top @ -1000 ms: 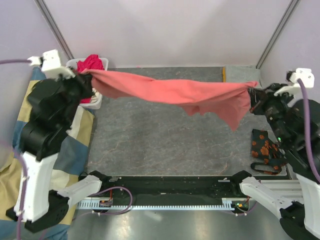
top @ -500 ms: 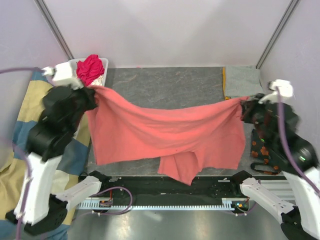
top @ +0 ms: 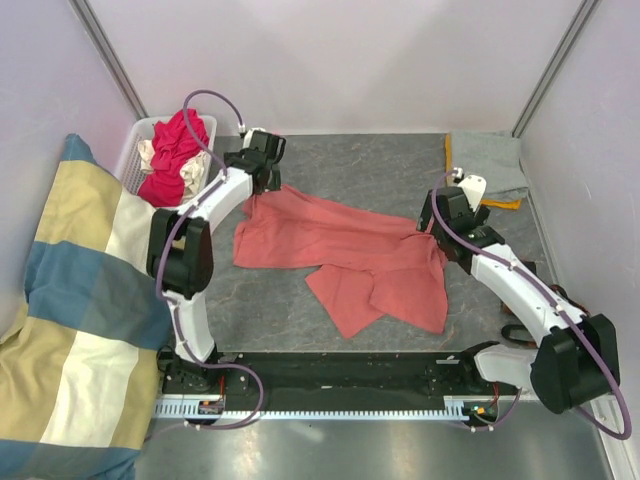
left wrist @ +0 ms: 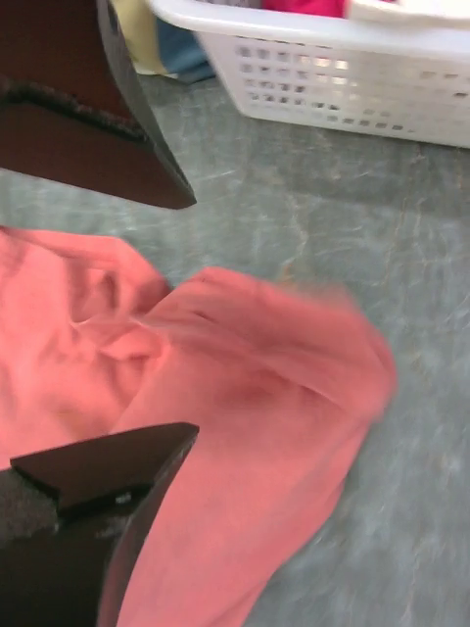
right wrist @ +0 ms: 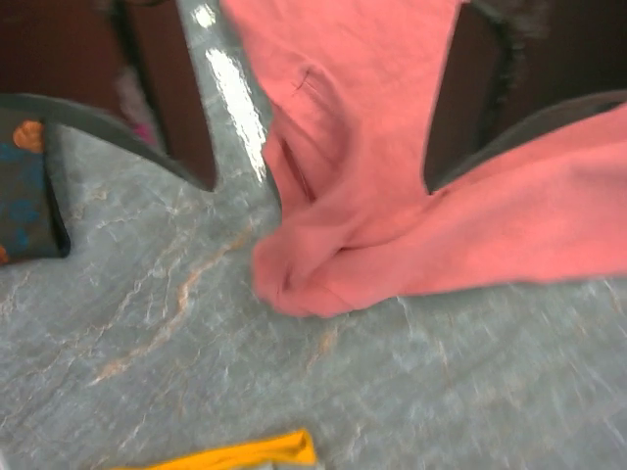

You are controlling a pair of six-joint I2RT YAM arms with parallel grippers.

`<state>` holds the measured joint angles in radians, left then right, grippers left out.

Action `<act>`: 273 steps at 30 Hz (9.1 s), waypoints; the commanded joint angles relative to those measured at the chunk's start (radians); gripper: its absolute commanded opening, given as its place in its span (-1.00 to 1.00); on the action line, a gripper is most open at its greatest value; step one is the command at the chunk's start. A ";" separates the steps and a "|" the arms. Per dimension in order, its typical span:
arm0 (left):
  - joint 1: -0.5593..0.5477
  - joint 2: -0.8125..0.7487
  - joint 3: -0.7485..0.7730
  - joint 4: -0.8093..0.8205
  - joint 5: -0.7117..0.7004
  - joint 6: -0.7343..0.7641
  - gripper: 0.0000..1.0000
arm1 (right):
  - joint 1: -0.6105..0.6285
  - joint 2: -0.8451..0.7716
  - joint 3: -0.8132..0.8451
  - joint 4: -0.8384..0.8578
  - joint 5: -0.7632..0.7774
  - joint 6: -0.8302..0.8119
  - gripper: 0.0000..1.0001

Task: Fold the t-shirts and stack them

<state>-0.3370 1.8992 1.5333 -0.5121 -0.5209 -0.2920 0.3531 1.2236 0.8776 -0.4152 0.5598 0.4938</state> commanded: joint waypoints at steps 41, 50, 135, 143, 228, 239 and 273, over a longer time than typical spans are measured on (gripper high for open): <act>0.078 -0.345 -0.745 0.126 0.164 -0.449 0.15 | -0.006 -0.418 -0.092 -0.229 -0.198 0.034 0.91; 0.078 -0.321 -0.714 0.133 0.147 -0.424 -0.96 | -0.006 -0.411 -0.097 -0.232 -0.208 0.048 0.92; 0.395 0.004 -0.185 0.130 0.418 -0.357 -0.96 | 1.026 0.149 -0.161 -0.514 0.170 1.367 0.65; 0.397 0.001 -0.187 0.130 0.409 -0.355 -0.96 | 1.028 0.197 -0.177 -0.484 0.157 1.367 0.56; 0.349 -0.785 0.405 -0.376 0.774 -0.130 -0.96 | 0.908 -0.366 0.827 -0.065 0.916 -0.533 -1.00; 0.349 -0.726 0.447 -0.240 0.748 -0.180 -0.96 | 0.909 -0.168 0.969 0.556 0.790 -1.124 -1.00; 0.349 -0.770 0.145 -0.194 0.786 -0.131 -0.96 | 0.319 0.402 1.255 -0.079 0.206 -0.551 -1.00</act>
<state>0.0090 1.1252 1.6718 -0.7681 0.2646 -0.4694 0.8371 1.6516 1.9938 -0.4103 0.9489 -0.1886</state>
